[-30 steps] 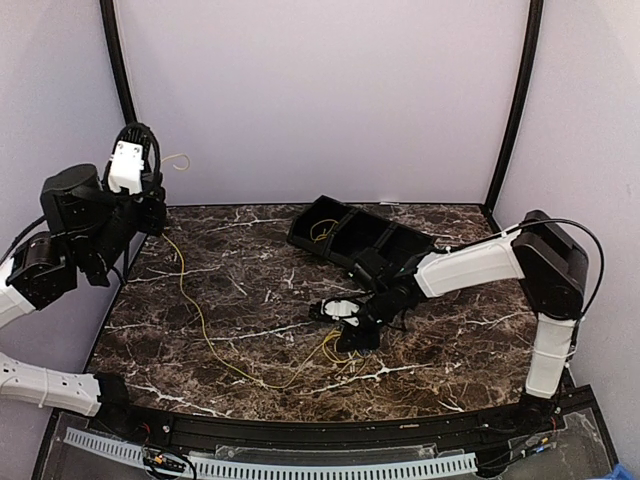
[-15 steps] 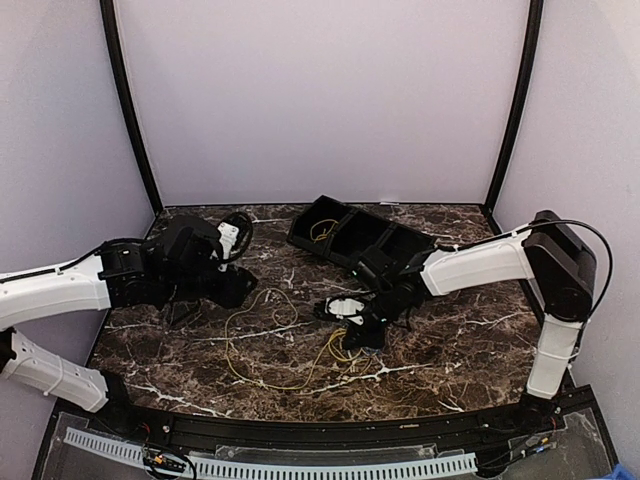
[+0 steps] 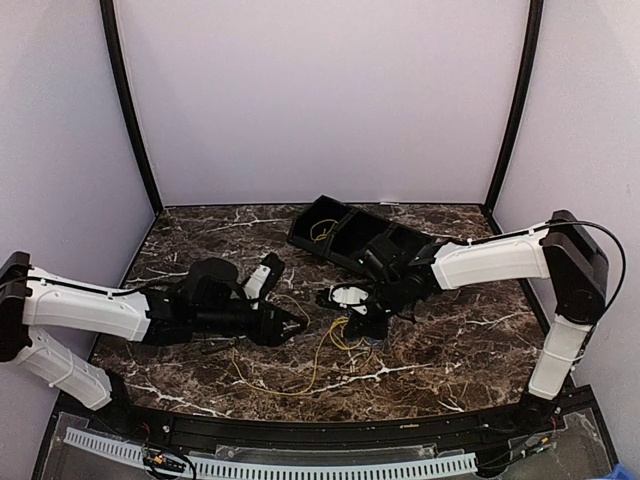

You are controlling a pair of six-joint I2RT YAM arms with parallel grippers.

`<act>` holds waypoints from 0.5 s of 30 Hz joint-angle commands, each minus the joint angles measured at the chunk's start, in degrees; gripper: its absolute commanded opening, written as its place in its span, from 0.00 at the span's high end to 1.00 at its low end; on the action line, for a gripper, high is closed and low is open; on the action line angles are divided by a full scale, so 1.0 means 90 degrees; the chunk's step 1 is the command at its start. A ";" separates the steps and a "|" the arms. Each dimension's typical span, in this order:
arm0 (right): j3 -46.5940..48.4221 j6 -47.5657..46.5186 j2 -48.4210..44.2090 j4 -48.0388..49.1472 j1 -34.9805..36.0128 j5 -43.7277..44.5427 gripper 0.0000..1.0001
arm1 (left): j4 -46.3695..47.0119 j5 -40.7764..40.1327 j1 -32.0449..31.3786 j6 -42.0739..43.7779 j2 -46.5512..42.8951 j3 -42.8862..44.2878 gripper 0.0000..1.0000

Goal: Untangle the cables

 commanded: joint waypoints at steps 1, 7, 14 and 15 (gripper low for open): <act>0.0028 0.0075 -0.0193 0.0159 -0.0057 -0.0005 0.91 | 0.1311 0.0432 -0.0181 -0.0006 0.0700 0.0034 0.39; -0.0010 0.0122 -0.0324 0.0171 -0.0116 -0.0066 0.91 | 0.2437 0.0778 -0.0182 -0.0011 0.1550 -0.0107 0.39; -0.0030 0.0149 -0.0412 0.0150 -0.0198 -0.0268 0.91 | 0.2857 0.0885 -0.0175 0.0061 0.2313 0.0076 0.42; -0.0032 0.0146 -0.0418 0.0145 -0.0201 -0.0286 0.91 | 0.2874 0.0879 -0.0180 0.0061 0.2438 0.0098 0.43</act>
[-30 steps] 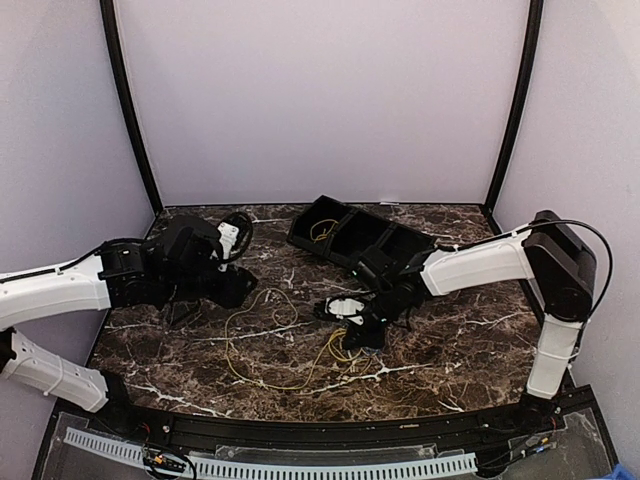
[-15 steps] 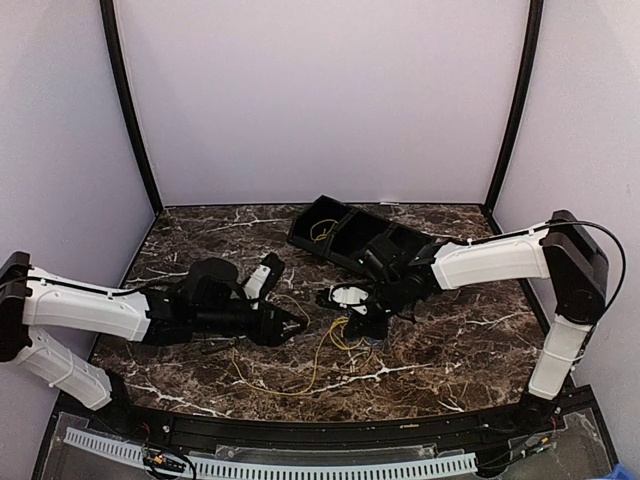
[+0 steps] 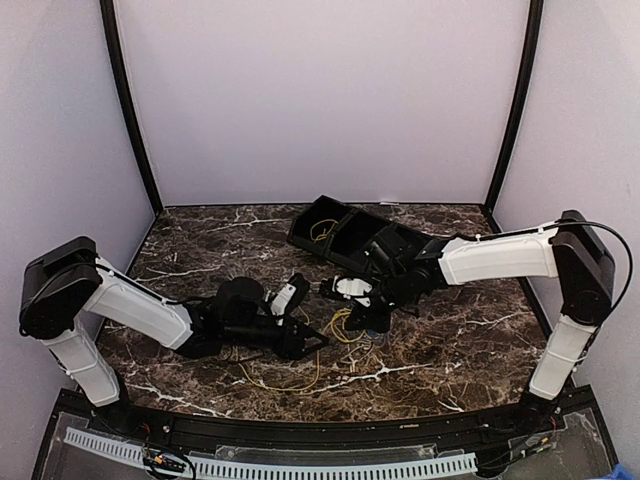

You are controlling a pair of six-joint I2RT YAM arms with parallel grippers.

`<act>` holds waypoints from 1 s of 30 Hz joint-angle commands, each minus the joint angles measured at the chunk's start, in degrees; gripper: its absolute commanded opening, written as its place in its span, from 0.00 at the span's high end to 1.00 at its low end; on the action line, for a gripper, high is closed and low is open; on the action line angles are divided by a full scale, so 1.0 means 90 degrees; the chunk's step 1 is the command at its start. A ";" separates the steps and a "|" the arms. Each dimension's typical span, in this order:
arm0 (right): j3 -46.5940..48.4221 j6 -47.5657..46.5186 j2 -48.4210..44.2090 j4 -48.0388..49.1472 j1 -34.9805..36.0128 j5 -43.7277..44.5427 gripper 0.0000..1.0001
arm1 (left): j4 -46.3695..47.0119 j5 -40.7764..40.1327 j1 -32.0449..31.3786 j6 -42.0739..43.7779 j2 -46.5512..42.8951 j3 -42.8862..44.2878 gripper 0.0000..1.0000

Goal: Untangle the cables

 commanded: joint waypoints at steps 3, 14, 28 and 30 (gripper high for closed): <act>-0.0034 0.0056 -0.0215 0.0119 -0.0072 -0.0253 0.91 | 0.0632 0.0141 0.0017 0.0070 0.0507 0.0172 0.48; -0.0022 0.0093 -0.0182 0.0103 -0.0122 -0.0459 0.90 | 0.1536 -0.0049 0.0181 -0.0046 0.0952 -0.0035 0.64; -0.0367 0.0137 0.0199 0.0317 -0.0715 -0.0492 0.83 | 0.0644 -0.0237 0.0319 0.0299 -0.0618 -0.0467 1.00; -0.0365 0.0131 0.0357 0.0284 -0.0782 -0.0550 0.82 | -0.0072 -0.0827 0.0323 0.0457 -0.1591 -0.0606 1.00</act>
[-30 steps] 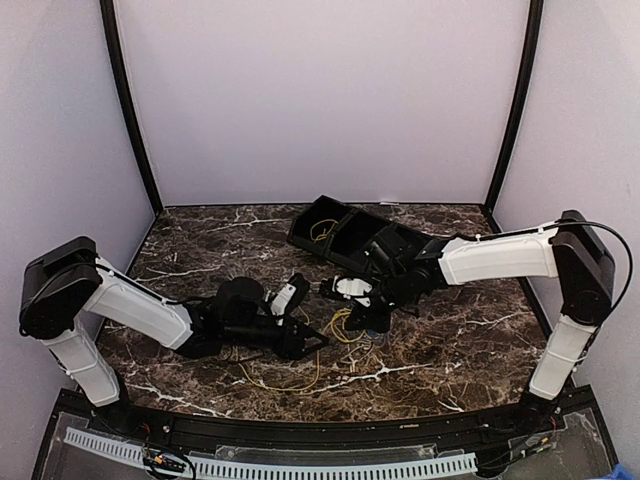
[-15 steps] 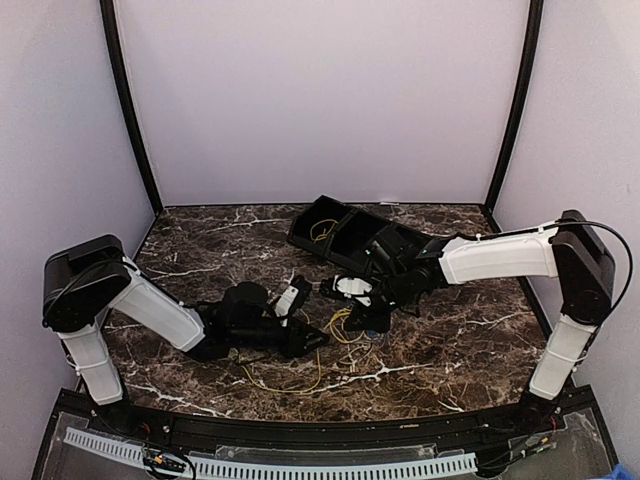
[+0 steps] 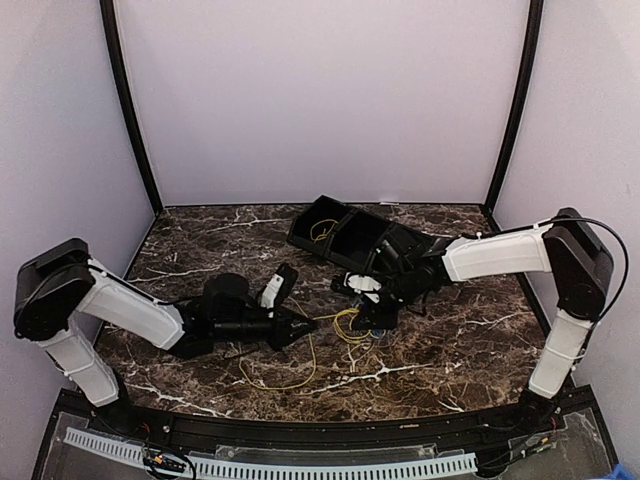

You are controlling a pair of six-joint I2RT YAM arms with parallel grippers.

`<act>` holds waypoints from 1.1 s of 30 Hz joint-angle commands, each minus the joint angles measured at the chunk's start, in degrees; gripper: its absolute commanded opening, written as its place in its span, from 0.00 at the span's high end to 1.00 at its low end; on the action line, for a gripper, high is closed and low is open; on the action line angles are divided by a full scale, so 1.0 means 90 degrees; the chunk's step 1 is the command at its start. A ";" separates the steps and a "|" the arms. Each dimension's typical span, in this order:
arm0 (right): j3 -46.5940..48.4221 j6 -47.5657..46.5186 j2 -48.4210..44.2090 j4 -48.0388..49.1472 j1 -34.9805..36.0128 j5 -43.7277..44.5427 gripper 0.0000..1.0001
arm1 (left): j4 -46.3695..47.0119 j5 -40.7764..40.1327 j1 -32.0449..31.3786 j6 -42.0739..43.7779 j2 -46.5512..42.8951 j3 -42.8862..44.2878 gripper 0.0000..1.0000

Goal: Untangle the cables

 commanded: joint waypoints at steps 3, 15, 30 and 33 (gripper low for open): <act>-0.0107 0.0061 0.0482 0.0056 -0.0235 -0.0056 0.81 | -0.2315 -0.1980 0.0058 0.0627 -0.3072 -0.0234 1.00; -0.0045 0.0050 0.0732 0.0001 -0.0270 -0.0121 0.95 | -0.4727 -0.3228 0.0085 0.1480 -0.5346 0.1502 1.00; 0.0198 -0.1053 -0.1338 -0.1077 -0.0285 -0.1063 0.36 | -0.4116 -0.0976 0.0089 0.1164 -0.3984 0.1073 1.00; 0.0489 -0.1141 -0.1418 -0.1264 -0.0273 -0.1193 0.31 | -0.3473 -0.0676 0.0073 0.1094 -0.3547 0.0688 1.00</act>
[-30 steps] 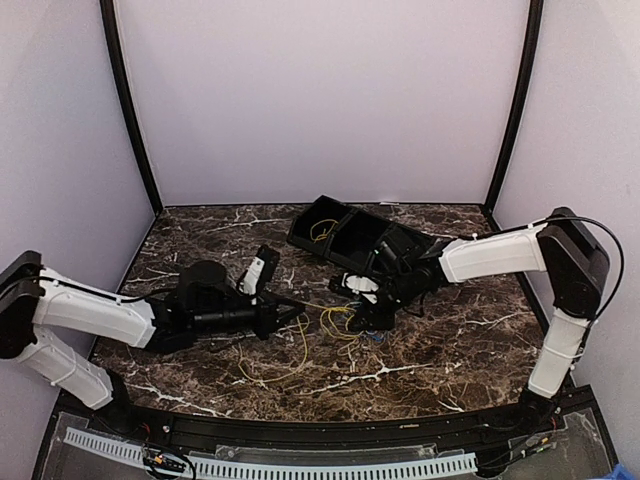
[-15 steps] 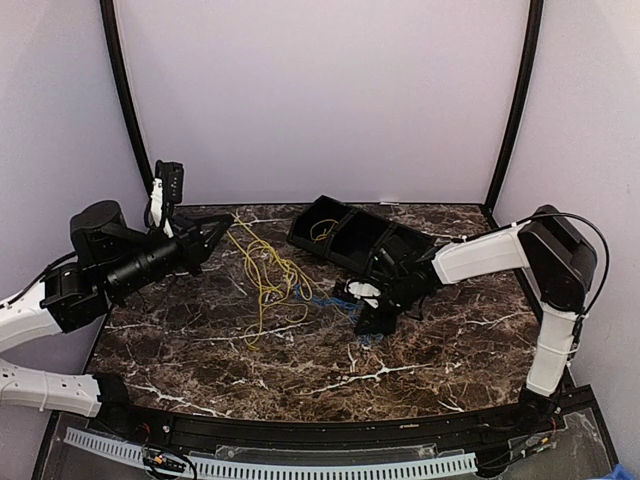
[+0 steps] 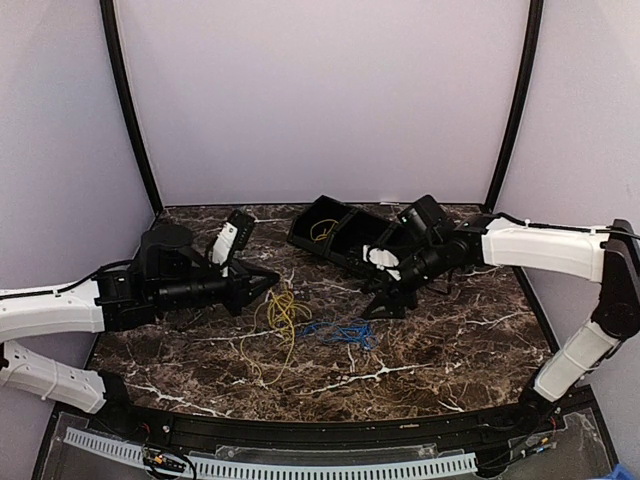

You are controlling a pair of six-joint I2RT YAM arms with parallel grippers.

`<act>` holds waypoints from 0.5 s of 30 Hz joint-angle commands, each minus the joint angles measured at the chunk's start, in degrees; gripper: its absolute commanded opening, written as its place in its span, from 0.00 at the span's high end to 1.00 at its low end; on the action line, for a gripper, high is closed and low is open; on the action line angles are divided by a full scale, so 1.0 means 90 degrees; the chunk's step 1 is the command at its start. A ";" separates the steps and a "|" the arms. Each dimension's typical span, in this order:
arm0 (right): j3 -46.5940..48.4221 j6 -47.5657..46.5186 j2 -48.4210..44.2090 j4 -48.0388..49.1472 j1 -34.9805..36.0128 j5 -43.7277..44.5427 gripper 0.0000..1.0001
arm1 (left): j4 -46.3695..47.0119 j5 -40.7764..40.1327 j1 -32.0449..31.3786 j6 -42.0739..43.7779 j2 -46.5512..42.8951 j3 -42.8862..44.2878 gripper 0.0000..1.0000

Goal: Untangle the cables

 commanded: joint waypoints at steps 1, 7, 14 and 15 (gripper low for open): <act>0.0447 -0.0313 -0.0126 -0.0318 0.0008 -0.0428 0.30 | 0.1002 0.0852 0.0030 -0.0163 0.0627 -0.0460 1.00; 0.0738 0.0046 0.0478 0.0387 0.0353 -0.0669 0.31 | 0.2021 0.1205 0.0000 -0.0366 0.1136 -0.0762 1.00; 0.1209 0.0388 0.1156 0.1400 0.1063 -0.0892 0.31 | 0.2176 0.1372 -0.0053 -0.0569 0.0965 -0.0724 1.00; 0.1288 0.0500 0.1232 0.1517 0.1104 -0.0950 0.32 | 0.2173 0.1371 -0.0063 -0.0586 0.0927 -0.0730 1.00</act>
